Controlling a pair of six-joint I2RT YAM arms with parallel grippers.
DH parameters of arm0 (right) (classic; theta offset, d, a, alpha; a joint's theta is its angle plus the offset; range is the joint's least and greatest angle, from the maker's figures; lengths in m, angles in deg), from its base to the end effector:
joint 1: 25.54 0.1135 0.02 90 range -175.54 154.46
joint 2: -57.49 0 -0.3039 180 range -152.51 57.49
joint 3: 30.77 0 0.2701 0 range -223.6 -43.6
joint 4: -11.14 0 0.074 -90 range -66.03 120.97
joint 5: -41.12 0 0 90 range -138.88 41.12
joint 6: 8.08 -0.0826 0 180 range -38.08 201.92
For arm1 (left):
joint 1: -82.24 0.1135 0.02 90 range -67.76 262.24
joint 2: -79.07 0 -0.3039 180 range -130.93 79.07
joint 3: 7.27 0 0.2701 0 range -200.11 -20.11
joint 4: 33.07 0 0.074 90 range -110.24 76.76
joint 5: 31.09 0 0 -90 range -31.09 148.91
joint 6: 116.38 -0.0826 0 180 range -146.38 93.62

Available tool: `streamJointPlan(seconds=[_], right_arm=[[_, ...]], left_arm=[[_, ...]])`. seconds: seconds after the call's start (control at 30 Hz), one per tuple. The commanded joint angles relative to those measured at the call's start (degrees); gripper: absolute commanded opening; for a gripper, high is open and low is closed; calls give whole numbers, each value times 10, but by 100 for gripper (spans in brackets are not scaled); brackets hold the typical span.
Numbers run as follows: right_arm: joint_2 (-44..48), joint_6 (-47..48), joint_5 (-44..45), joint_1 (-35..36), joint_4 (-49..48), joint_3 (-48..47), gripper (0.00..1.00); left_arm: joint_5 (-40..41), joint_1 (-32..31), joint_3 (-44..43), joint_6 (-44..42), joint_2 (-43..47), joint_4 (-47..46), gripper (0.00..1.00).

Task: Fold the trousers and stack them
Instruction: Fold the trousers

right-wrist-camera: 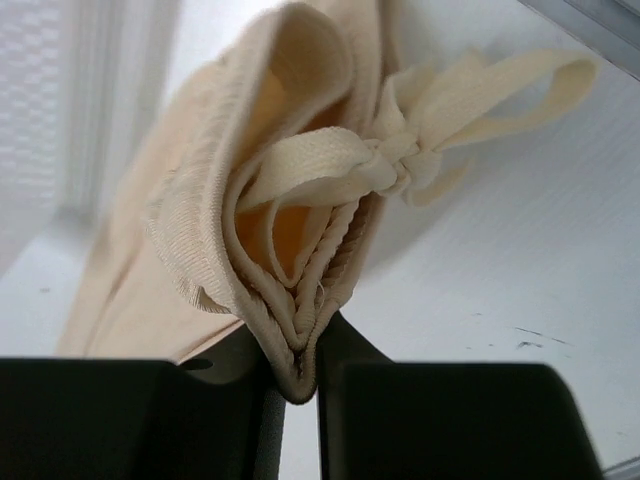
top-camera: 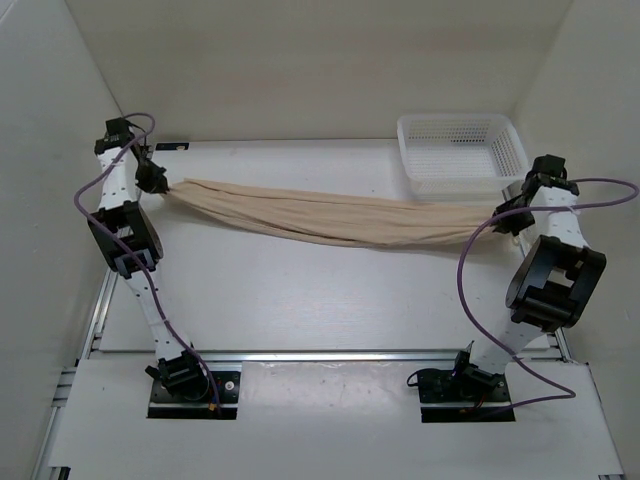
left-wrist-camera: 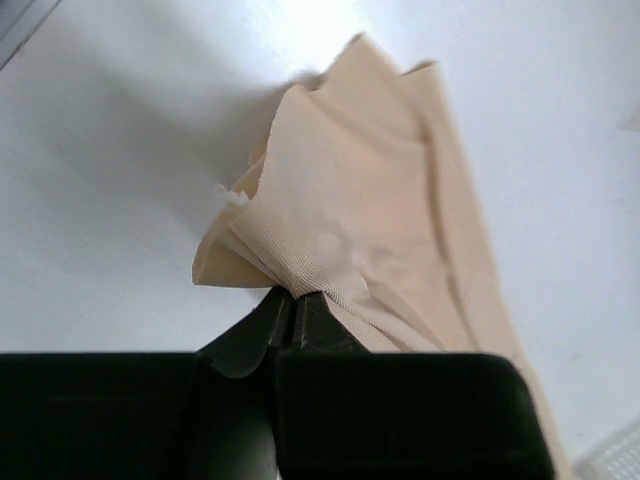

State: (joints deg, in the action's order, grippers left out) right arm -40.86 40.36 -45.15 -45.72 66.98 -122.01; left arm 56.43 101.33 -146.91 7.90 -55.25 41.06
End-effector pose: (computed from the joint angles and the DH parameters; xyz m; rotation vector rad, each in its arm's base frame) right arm 0.3767 -0.1442 0.2414 1.3857 2.2774 0.0336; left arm 0.5283 0.1791 0.2100 -1.2374 2.4870 -0.1283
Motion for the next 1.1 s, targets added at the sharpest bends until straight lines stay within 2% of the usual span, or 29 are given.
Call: streamJointPlan(seconds=[0.0,0.17,0.3,0.47,0.67,0.97,1.07], right_arm=[[24,-27,-24,-4,-2,-76,0],[10,-34,-24,-4,49,-187,0],[24,-12,2,-9,74,-221,0],[68,0,13,-27,74,-167,0],[111,14,33,-40,79,-150,0],[69,20,33,-51,79,-206,0],[46,15,28,-51,79,-237,0]], left_arm=[[-27,4,-59,13,63,-9,10],[-65,4,-172,27,56,14,10],[-88,9,-160,27,91,3,10],[-106,45,-96,17,135,-3,10],[-111,74,-84,0,179,-3,10],[-118,84,-119,-5,165,2,10],[-106,73,-100,-5,165,-3,10]])
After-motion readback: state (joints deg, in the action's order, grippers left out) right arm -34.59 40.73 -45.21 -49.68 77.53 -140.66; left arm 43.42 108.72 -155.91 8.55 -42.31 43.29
